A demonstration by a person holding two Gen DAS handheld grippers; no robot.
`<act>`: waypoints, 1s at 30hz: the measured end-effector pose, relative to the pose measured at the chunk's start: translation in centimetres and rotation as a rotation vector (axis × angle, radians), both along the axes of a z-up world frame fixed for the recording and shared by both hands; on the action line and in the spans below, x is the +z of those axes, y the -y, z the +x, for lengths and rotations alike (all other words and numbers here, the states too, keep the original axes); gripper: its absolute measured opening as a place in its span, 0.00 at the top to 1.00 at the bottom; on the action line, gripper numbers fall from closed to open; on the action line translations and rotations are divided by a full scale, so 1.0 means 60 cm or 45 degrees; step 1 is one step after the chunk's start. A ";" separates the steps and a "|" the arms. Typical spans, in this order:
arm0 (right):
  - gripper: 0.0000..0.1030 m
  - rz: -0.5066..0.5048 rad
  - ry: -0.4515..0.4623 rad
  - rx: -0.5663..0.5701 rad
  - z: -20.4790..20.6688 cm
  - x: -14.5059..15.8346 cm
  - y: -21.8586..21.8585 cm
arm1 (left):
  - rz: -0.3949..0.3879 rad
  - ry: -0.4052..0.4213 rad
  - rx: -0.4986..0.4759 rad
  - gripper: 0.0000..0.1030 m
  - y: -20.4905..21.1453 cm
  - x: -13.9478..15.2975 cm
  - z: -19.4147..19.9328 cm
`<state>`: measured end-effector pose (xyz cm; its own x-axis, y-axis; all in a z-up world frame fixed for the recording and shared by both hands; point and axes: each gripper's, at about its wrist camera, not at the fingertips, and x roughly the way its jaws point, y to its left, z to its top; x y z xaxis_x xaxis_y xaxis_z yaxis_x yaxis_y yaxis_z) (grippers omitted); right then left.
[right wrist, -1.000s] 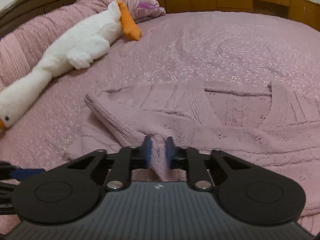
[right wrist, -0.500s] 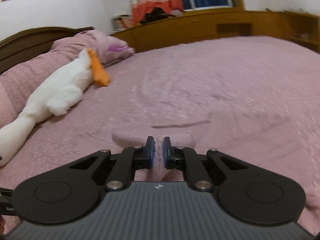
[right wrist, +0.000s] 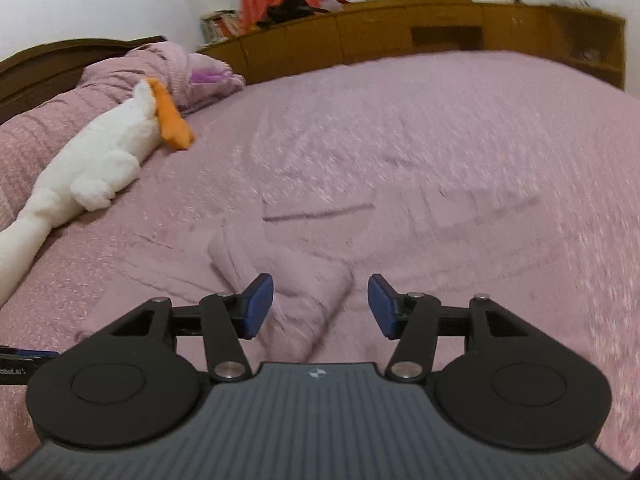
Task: Fold small clothes
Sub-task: 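Fold the held side edge over the body and open the right gripper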
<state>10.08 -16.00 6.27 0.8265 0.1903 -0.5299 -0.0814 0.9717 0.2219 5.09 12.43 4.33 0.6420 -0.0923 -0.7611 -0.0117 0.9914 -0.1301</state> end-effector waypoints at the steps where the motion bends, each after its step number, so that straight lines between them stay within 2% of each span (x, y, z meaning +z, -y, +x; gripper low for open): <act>1: 0.41 -0.010 0.005 0.020 0.007 0.006 -0.008 | -0.001 0.004 0.001 0.58 0.001 0.001 0.000; 5: 0.41 -0.052 0.006 0.111 0.039 0.016 -0.055 | 0.001 0.010 -0.007 0.58 0.005 0.002 -0.002; 10: 0.41 -0.112 -0.047 0.204 0.094 -0.001 -0.116 | 0.000 0.012 -0.012 0.58 0.008 0.000 -0.001; 15: 0.43 -0.138 -0.097 0.196 0.128 -0.025 -0.148 | -0.024 0.039 -0.026 0.58 0.010 0.008 0.004; 16: 0.46 -0.130 -0.100 0.186 0.132 -0.028 -0.149 | -0.029 0.045 -0.028 0.58 0.011 0.010 0.006; 18: 0.79 -0.132 -0.094 0.176 0.136 -0.031 -0.149 | -0.033 0.057 -0.031 0.58 0.014 0.015 0.009; 20: 0.90 -0.130 -0.077 0.163 0.133 -0.025 -0.144 | -0.031 0.068 -0.039 0.58 0.018 0.019 0.012; 30: 0.91 -0.054 0.135 -0.012 0.066 0.053 -0.047 | -0.011 0.089 -0.068 0.58 0.034 0.025 0.039</act>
